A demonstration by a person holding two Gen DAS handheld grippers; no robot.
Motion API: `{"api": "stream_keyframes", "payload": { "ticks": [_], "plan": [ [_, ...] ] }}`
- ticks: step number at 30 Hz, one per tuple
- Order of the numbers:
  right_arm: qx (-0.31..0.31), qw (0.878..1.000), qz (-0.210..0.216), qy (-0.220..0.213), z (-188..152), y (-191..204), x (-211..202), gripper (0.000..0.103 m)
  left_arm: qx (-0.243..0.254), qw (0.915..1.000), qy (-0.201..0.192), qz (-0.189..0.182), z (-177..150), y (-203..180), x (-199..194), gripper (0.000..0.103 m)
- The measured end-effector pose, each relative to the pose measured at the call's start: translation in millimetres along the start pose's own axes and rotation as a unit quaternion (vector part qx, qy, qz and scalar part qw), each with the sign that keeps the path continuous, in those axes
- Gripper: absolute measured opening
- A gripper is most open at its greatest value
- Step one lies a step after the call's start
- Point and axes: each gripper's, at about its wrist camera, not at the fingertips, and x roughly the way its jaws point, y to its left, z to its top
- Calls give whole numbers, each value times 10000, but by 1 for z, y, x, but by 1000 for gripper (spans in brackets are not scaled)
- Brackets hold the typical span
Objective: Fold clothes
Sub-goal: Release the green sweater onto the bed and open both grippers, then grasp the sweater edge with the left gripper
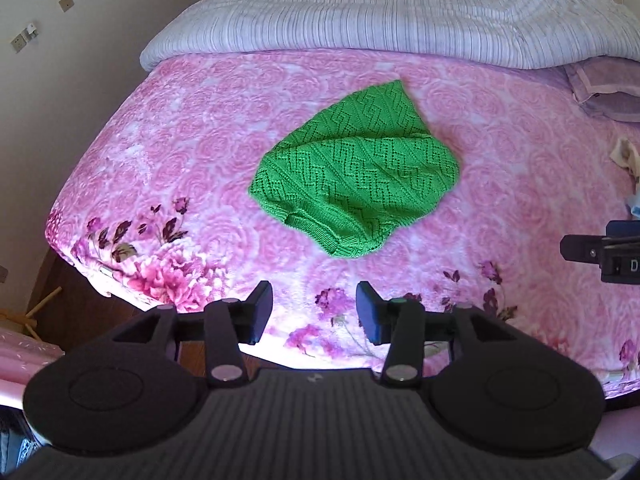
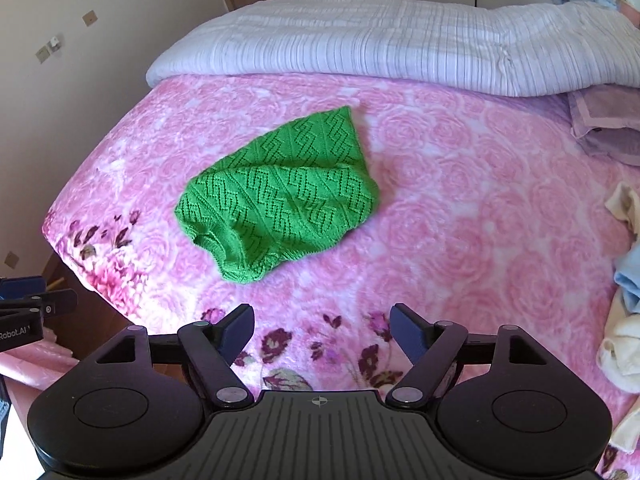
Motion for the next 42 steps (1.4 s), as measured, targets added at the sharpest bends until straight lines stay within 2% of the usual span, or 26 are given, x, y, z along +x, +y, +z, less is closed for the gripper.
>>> {"api": "stream_keyframes", "payload": {
  "ticks": [10, 17, 24, 28, 31, 37, 42],
  "plan": [
    [182, 9997, -166, -53, 13, 5, 8, 78, 153, 9998, 45, -136, 5, 18, 24, 42],
    [508, 9978, -430, -66, 31, 16, 32, 78, 540, 9969, 31, -564, 31, 44, 60, 42],
    [1446, 9864, -775, -137, 49, 28, 70, 78, 1128, 9879, 4, -1061, 55, 109, 120, 42],
    [1975, 9750, -997, -222, 50, 37, 89, 78, 1674, 9774, 47, -1290, 61, 139, 159, 42],
    [2275, 9684, -1012, -163, 41, 39, 99, 78, 2007, 9688, 123, -1449, 61, 155, 186, 42],
    [2672, 9586, -985, 15, 13, 24, 108, 78, 2043, 9615, 416, -1790, 42, 149, 223, 42],
    [2620, 9613, -837, 187, -8, -11, 129, 78, 2128, 9576, 443, -1893, 16, 121, 245, 44]
  ]
}}
